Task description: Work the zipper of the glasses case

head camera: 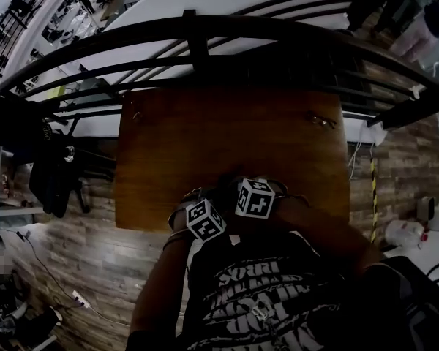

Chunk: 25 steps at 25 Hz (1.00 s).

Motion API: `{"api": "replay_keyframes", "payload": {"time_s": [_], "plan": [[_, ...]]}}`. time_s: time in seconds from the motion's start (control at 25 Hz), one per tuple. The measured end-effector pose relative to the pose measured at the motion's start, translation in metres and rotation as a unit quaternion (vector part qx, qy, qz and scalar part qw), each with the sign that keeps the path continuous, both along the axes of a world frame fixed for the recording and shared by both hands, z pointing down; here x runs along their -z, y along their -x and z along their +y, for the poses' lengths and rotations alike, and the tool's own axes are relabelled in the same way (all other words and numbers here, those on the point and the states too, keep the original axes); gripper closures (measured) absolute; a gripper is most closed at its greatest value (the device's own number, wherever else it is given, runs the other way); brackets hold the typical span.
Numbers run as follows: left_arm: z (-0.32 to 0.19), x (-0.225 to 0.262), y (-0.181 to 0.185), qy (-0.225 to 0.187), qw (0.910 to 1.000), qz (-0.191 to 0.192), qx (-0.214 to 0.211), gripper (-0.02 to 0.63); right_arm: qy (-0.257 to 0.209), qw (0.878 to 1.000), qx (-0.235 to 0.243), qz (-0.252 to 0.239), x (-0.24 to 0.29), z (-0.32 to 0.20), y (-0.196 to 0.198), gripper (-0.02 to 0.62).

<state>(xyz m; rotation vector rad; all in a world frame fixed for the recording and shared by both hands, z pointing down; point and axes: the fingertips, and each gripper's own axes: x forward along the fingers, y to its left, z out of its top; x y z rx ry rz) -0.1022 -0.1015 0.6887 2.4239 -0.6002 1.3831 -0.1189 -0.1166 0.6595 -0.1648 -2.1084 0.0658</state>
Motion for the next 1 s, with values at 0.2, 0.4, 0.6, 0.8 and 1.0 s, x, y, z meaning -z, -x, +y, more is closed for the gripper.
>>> {"api": "replay_keyframes", "payload": {"time_s": [0.2, 0.4, 0.6, 0.8, 1.0], "plan": [[-0.001, -0.031, 0.006, 0.012, 0.9994, 0.016, 0.027, 0.319, 0.007, 0.999, -0.044, 0.011, -0.013, 0.002, 0.015, 0.595], [-0.007, -0.031, 0.022, 0.008, 0.9986, 0.013, 0.051, 0.313, 0.083, 0.981, -0.177, 0.000, -0.015, -0.008, 0.019, 0.597], [-0.007, -0.035, 0.034, 0.024, 0.9992, -0.020, 0.024, 0.307, 0.151, 0.951, -0.269, -0.006, -0.011, -0.006, 0.018, 0.597], [-0.008, -0.028, 0.037, -0.008, 0.9979, -0.058, -0.028, 0.308, 0.208, 0.918, -0.337, -0.026, -0.007, -0.001, 0.025, 0.595], [0.004, -0.048, 0.034, 0.015, 0.9959, -0.057, -0.069, 0.341, 0.190, 0.923, -0.334, -0.023, -0.016, 0.000, 0.024, 0.597]]}}
